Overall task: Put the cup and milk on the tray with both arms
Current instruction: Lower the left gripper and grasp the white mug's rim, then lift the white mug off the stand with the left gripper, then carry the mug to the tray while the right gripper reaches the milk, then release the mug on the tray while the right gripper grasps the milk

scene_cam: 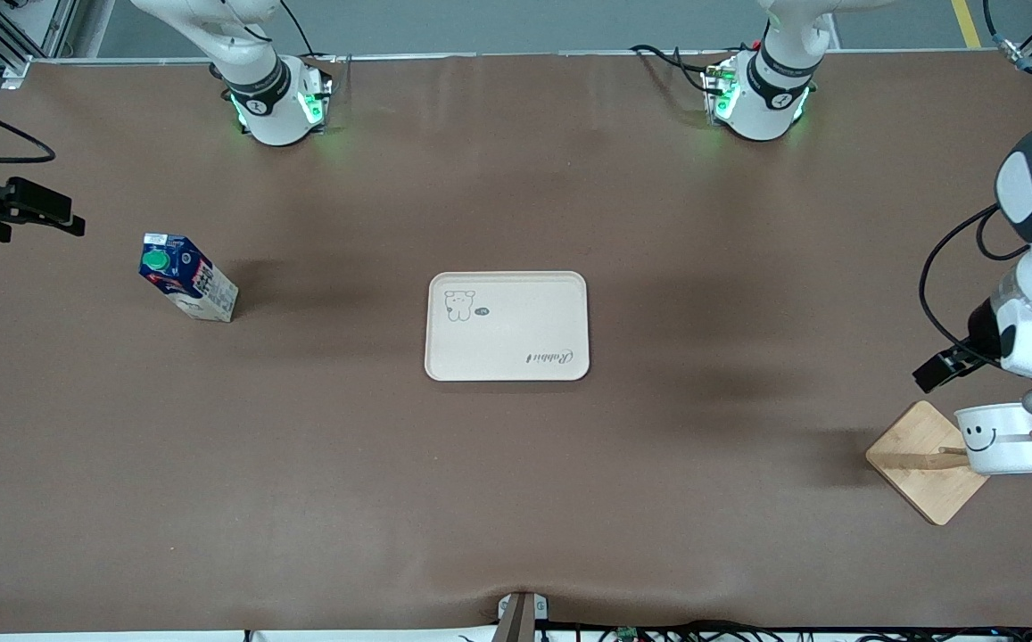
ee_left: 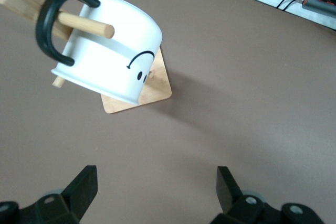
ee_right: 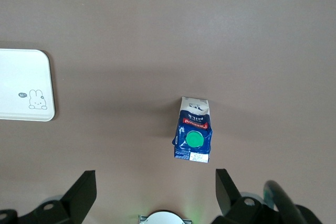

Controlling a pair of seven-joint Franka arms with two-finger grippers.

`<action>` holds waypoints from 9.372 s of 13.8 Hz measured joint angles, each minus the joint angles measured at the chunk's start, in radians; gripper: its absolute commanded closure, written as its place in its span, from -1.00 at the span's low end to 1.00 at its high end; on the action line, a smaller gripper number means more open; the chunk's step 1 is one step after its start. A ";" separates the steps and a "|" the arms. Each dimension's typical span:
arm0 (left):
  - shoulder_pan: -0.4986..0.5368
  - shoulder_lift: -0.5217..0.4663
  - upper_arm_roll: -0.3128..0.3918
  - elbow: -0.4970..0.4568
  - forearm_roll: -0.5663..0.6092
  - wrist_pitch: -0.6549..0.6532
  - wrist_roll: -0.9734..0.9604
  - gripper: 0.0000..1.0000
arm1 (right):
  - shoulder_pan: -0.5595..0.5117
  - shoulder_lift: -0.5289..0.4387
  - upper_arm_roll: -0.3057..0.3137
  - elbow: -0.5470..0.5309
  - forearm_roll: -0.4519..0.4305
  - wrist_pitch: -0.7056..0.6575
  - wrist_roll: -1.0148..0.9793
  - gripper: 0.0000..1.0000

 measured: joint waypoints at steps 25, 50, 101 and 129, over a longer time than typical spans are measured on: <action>0.126 0.010 -0.005 -0.331 0.126 0.722 -0.003 -1.00 | 0.001 0.008 -0.001 0.000 0.000 0.000 0.000 -1.00; 0.125 0.059 -0.009 -0.277 0.144 0.769 0.136 1.00 | 0.001 0.008 -0.001 0.000 0.000 0.000 0.000 -1.00; -0.308 0.588 -0.496 0.208 -0.296 0.002 -0.808 -1.00 | -0.012 0.125 -0.010 -0.222 -0.062 0.137 -0.058 -1.00; 0.083 -0.093 -0.239 0.319 -0.061 -0.578 0.241 -1.00 | -0.050 -0.052 -0.010 -0.769 -0.115 0.531 0.150 0.26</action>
